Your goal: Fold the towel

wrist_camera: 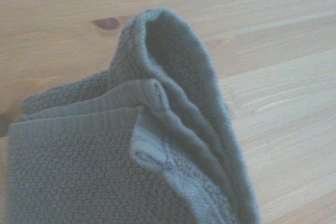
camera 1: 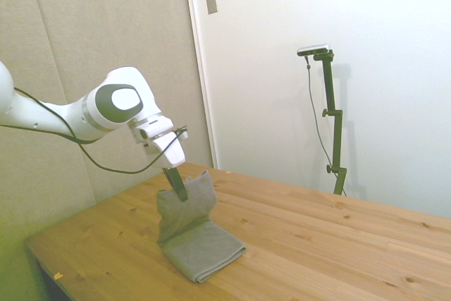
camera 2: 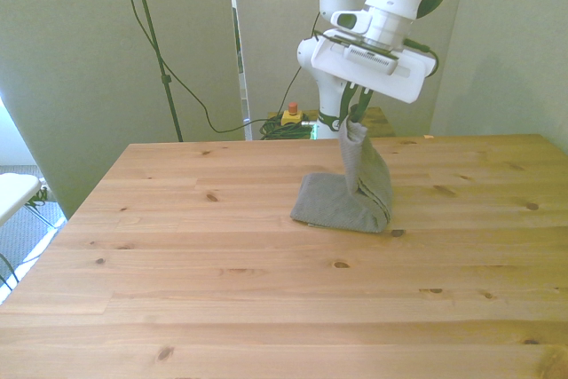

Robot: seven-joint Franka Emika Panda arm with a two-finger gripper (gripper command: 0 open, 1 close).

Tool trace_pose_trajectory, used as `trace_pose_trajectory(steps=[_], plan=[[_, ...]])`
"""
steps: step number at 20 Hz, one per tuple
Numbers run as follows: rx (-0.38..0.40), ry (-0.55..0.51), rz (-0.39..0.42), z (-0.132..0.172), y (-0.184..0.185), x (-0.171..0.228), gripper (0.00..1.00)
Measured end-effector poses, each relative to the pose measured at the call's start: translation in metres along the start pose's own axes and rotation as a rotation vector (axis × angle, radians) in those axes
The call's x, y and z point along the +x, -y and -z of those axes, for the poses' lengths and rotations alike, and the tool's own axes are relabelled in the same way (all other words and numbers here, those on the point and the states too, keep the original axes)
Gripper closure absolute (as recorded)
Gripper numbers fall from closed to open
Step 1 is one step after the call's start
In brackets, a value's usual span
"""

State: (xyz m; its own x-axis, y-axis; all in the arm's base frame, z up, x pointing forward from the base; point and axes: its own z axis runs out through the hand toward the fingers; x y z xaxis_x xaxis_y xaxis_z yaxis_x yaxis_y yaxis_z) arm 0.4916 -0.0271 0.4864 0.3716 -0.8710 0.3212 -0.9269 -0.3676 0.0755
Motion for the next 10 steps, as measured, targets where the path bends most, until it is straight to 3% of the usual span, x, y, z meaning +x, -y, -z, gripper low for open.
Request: trace_pose_trajectory(steps=[1,2,10], plan=[[-0.017,0.009,-0.009,-0.011,-0.002,0.005,1.00],[-0.033,0.017,-0.017,-0.021,-0.003,0.009,0.00],[-0.102,0.059,-0.060,-0.083,0.007,0.039,0.00]])
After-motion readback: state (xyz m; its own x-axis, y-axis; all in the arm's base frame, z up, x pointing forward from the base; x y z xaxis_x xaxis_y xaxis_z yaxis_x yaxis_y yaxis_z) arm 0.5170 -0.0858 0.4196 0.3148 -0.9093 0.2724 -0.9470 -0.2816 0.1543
